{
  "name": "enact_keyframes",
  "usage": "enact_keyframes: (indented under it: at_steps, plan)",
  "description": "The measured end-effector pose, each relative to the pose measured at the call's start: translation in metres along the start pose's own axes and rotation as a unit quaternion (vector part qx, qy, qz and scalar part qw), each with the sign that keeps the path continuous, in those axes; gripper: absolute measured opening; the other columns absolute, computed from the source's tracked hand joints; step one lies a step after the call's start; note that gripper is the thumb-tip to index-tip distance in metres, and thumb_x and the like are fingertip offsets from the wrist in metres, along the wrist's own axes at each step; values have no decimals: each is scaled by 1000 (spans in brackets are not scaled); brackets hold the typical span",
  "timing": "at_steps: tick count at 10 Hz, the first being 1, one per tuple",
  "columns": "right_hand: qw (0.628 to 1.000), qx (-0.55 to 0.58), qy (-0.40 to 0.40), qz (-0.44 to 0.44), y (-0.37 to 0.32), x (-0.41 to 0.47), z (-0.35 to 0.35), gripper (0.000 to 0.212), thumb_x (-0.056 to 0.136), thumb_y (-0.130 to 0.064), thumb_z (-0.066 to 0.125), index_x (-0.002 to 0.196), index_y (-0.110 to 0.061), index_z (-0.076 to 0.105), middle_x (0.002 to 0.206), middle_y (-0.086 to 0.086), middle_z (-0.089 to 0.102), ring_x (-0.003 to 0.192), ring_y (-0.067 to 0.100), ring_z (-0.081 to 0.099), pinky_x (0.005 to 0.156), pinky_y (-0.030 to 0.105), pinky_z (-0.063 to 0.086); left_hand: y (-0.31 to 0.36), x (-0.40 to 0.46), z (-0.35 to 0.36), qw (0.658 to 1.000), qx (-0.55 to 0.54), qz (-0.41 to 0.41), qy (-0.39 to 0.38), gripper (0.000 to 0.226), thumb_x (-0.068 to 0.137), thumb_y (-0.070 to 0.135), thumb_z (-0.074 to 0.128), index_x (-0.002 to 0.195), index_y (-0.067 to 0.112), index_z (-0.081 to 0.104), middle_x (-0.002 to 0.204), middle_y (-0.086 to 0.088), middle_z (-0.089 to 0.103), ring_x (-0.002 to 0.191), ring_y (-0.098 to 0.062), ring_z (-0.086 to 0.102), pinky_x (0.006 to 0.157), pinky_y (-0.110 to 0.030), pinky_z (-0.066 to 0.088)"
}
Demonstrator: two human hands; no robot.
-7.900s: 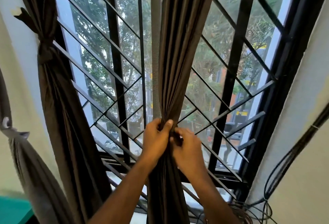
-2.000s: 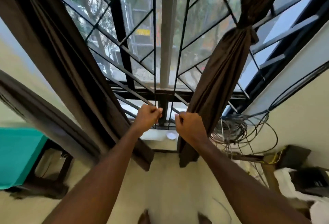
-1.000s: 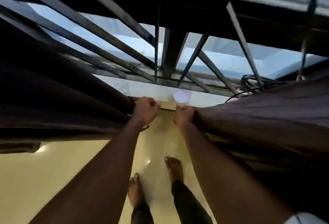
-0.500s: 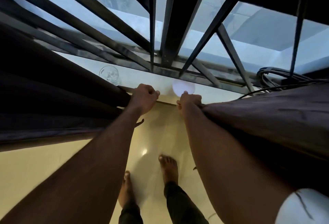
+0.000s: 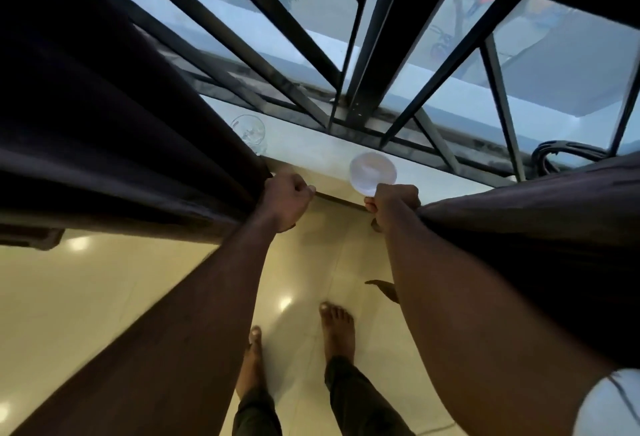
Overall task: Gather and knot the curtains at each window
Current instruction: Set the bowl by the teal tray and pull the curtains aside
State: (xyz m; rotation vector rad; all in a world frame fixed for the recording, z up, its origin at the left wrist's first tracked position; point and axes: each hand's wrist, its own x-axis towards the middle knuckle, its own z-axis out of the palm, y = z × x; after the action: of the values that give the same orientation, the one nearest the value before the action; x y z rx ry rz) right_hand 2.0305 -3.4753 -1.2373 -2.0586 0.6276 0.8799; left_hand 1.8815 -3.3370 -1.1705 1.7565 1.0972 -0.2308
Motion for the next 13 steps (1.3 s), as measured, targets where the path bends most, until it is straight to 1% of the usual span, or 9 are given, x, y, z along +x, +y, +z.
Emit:
enact_keyframes:
  at_steps: [1,2,3,4,5,8,9,11,13]
  plan:
    - [997,-63,27,-26,2,-26,4,32,88,-9,70,116,6,60,83,15,73,82,31,75,79,47,64,0,-28,-17,1000,-20,6,5,23,100,23,61,87,6,70,79,-10,66,73,-22,64,50,-20,46]
    - [990,-108,-26,-86,8,-66,7,30,89,-14,68,112,4,64,96,19,73,87,34,75,76,47,64,-1,-69,-40,996,-79,-18,22,24,102,18,59,90,-1,66,75,-9,59,66,-18,56,40,-17,43]
    - [974,-178,-5,-142,17,-123,5,21,84,-16,75,100,-3,73,90,14,77,78,31,76,70,46,65,-18,-124,-64,994,-104,-27,27,24,100,14,61,85,-5,66,71,-13,60,58,-16,53,50,-21,44]
    - [961,-184,-34,-204,19,-208,-4,20,87,-9,72,106,-2,70,93,11,73,74,30,75,63,46,65,-45,-175,-90,994,-99,-54,-8,25,95,13,66,70,11,68,58,-4,62,48,-8,52,54,-22,42]
    - [941,-204,-76,-260,22,-280,0,6,88,-8,72,92,-11,68,87,3,66,73,26,74,57,42,64,-69,-213,-133,992,-95,-75,22,32,92,13,68,61,20,65,49,6,60,39,0,50,56,-21,41]
    - [899,-232,-173,-330,54,-443,124,3,77,-16,74,77,-13,73,73,10,74,64,33,72,64,50,63,-160,-327,-285,952,-143,-118,242,51,104,34,52,71,-5,57,58,-4,50,56,-18,44,58,-28,36]
    - [891,-226,-192,-344,55,-508,171,12,74,-16,77,85,-11,73,82,10,76,68,34,73,62,50,63,-197,-368,-345,945,-128,-108,281,53,103,35,51,69,-6,48,60,-6,44,58,-18,39,61,-32,35]
    - [898,-167,-231,-334,34,-627,254,12,77,-9,76,82,-14,66,82,15,73,62,33,73,59,50,63,-231,-418,-484,924,-119,-112,346,47,103,31,53,69,0,59,53,-1,50,52,-17,46,62,-30,40]
    - [893,-165,-227,-351,-1,-669,349,16,86,-11,76,97,-16,66,90,12,74,78,30,75,72,46,65,-245,-384,-576,913,-144,-95,370,48,103,33,52,73,-3,59,59,-5,53,54,-18,46,62,-31,40]
